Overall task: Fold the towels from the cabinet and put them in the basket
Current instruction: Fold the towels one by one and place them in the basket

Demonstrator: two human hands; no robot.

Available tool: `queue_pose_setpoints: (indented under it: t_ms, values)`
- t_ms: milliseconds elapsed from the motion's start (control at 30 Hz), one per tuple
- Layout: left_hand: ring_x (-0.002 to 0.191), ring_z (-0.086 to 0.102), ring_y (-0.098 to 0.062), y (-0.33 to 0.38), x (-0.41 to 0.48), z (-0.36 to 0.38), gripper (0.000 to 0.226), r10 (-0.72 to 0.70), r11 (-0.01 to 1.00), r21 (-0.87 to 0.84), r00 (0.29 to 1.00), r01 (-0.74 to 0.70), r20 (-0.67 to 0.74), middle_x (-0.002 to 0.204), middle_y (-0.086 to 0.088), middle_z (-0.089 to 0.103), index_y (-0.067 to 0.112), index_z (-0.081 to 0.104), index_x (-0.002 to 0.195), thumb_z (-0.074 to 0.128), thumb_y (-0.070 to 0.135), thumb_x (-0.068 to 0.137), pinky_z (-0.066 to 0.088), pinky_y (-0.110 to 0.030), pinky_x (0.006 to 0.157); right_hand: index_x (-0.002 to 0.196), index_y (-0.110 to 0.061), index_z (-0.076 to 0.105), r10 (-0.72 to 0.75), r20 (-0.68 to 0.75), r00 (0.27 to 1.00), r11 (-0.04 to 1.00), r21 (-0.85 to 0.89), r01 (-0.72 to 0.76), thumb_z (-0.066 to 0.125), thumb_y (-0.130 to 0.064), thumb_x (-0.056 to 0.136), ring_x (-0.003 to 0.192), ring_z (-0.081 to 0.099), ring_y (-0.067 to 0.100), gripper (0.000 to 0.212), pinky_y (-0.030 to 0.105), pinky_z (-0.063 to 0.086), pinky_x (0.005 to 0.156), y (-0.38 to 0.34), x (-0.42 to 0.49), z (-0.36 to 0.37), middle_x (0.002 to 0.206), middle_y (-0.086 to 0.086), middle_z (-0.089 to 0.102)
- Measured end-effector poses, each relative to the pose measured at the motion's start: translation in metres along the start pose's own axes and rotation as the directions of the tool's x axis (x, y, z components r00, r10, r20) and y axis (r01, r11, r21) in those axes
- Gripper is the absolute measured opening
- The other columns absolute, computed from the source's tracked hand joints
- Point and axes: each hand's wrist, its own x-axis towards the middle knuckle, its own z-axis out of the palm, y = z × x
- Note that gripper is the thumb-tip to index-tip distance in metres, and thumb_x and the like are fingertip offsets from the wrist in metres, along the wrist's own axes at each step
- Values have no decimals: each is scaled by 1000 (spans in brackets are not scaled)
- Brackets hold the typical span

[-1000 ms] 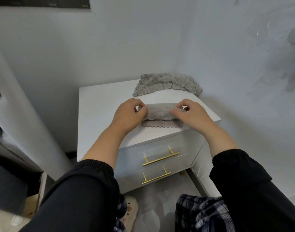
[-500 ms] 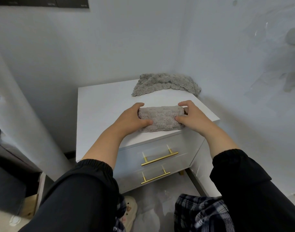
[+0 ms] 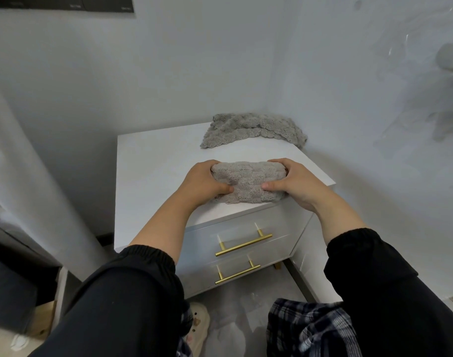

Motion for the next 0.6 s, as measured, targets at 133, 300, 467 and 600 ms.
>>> queue_pose_setpoints:
  t_ms: [133,300,467,600]
  values:
    - [91,67,-26,-3,1,0,30,-89,954,-282,995,96,39,95,-8,71,12,66,92,75,-6,70,54,-35,84,105,0,63,59,104,993,906,411,-97,65,8,74,98,65,29,32,32,56,84,-3,-2,0,106,17,67]
    - [91,69,-22,1,2,3,35,-65,787,-597,983,157,172,106,-12,69,6,61,108,59,-14,79,57,-29,81,111,-2,62,89,168,982,738,651,-178,61,-11,77,102,66,25,35,36,54,89,-5,-1,2,110,13,69]
    - [88,69,-20,4,5,7,33,-98,732,-654,979,191,176,101,-8,70,8,62,106,56,-14,82,58,-26,76,112,-5,60,157,115,981,671,716,-191,53,-6,89,87,69,21,24,30,59,69,-5,3,7,104,10,70]
    - [102,66,-27,4,10,18,37,-116,804,-572,986,165,120,110,-12,68,9,60,110,58,-13,81,53,-40,92,90,-10,64,171,-167,971,865,497,-67,57,1,90,83,67,25,13,39,58,77,-1,7,11,85,8,71]
